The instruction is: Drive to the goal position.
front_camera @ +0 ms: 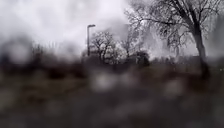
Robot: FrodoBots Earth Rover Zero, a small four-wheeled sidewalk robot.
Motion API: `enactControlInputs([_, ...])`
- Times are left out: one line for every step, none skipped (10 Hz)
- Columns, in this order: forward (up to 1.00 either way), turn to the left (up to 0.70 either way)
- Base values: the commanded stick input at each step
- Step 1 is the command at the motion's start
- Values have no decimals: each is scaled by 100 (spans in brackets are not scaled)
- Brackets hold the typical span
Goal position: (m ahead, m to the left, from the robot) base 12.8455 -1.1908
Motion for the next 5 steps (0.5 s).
enactControlInputs([100, 0])
enactControlInputs([100, 0])
enactControlInputs([100, 0])
enactControlInputs([100, 0])
enactControlInputs([100, 0])
